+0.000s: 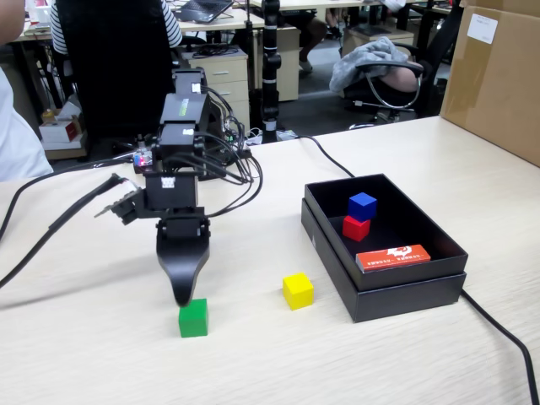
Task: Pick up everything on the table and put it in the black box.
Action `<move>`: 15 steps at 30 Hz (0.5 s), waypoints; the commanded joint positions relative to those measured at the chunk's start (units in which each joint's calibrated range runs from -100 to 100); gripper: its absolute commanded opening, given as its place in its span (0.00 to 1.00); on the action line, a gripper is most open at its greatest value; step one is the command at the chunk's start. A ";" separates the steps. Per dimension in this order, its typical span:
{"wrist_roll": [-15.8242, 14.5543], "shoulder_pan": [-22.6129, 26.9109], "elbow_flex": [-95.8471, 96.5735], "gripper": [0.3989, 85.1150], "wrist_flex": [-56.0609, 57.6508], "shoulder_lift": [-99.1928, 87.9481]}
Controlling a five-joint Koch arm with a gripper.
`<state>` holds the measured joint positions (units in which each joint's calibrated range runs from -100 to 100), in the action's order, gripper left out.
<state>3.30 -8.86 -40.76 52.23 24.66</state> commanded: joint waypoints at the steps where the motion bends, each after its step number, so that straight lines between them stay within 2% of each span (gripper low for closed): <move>1: 0.29 0.05 -6.57 0.56 0.43 1.44; 10: 0.59 0.10 -9.65 0.55 1.73 7.53; 13: 0.63 0.20 -12.46 0.49 3.63 9.59; 15: 0.83 0.24 -14.18 0.49 5.61 11.08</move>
<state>3.35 -8.77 -49.34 55.32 36.31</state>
